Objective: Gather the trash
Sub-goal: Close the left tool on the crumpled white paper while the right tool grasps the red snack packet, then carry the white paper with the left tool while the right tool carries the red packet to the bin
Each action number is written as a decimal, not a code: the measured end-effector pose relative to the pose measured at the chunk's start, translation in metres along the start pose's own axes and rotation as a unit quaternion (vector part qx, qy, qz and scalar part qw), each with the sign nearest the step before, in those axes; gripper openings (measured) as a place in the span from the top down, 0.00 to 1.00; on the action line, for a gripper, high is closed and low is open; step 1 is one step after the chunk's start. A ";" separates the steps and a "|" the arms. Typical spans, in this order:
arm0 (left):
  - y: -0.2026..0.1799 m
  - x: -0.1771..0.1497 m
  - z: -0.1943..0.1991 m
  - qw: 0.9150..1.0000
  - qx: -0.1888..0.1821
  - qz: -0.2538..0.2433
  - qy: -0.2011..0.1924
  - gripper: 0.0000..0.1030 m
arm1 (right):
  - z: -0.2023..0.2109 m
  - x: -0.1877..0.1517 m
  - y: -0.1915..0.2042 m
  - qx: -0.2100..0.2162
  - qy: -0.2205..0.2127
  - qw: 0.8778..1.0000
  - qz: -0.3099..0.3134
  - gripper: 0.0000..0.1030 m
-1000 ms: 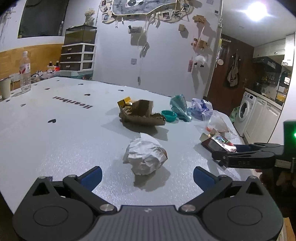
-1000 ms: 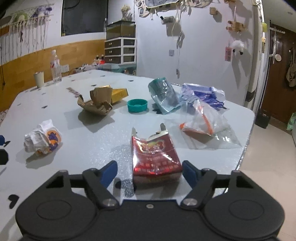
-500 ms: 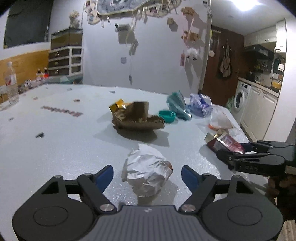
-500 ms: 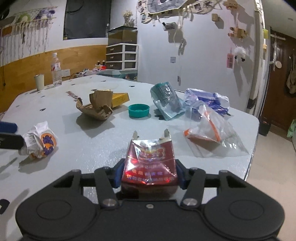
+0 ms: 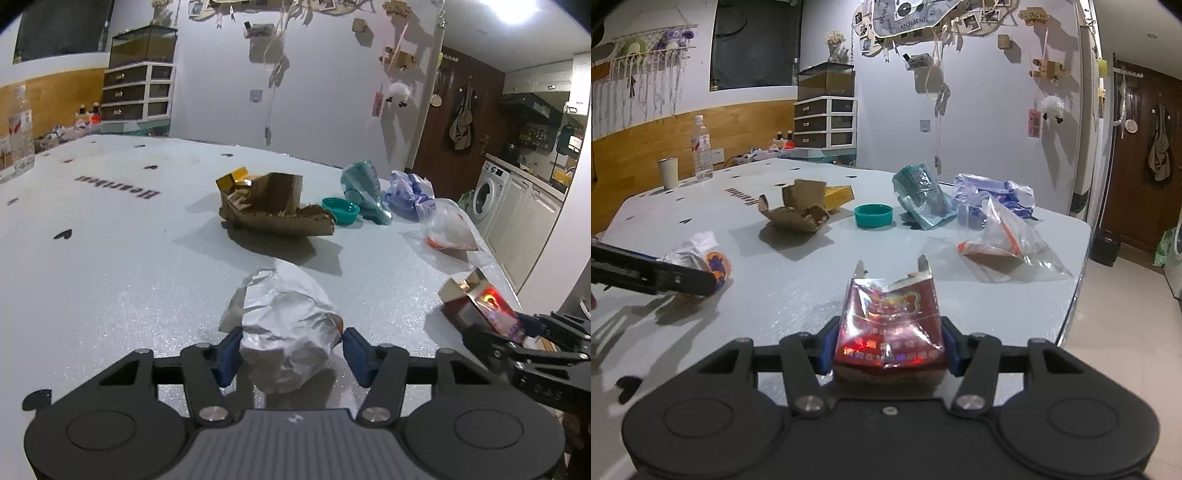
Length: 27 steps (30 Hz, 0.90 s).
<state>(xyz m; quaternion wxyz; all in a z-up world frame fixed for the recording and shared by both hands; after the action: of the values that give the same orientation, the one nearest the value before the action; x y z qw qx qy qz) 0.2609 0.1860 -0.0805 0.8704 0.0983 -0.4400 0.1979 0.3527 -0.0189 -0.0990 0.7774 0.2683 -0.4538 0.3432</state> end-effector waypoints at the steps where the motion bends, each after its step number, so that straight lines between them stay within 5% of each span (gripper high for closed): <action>1: 0.000 -0.001 0.001 1.000 0.003 0.003 -0.001 0.50 | 0.002 -0.001 0.002 0.000 0.000 1.000 -0.001 0.46; 6: 0.004 -0.004 0.009 1.000 0.002 0.019 -0.003 0.61 | 0.013 -0.004 0.010 0.002 0.009 1.000 -0.007 0.46; 12: 0.005 -0.009 0.027 1.000 -0.003 0.024 -0.014 0.61 | 0.026 -0.008 0.017 0.003 0.011 1.000 -0.027 0.46; 21: 0.018 -0.016 0.029 0.994 -0.038 0.100 0.009 0.36 | 0.037 -0.015 0.029 -0.002 0.014 1.000 -0.027 0.46; 27: 0.028 -0.015 0.021 0.983 -0.052 0.177 0.022 0.34 | 0.040 -0.016 0.029 -0.004 0.015 0.999 -0.027 0.46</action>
<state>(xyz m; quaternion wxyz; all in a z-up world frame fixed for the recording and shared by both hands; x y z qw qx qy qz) 0.2258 0.1998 -0.0801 0.8349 -0.0310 -0.4409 0.3281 0.3032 -0.0347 -0.0921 0.7946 0.2717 -0.4358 0.3240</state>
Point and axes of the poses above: each gripper's, at about its wrist camera, not at the fingertips, and z roughly against the way its jaws point, y to its left, x to its top, the point moved 2 cm from there along -z, roughly the way its jaws point, and after that the axes turned 13 degrees about x, right-handed, at the moved point
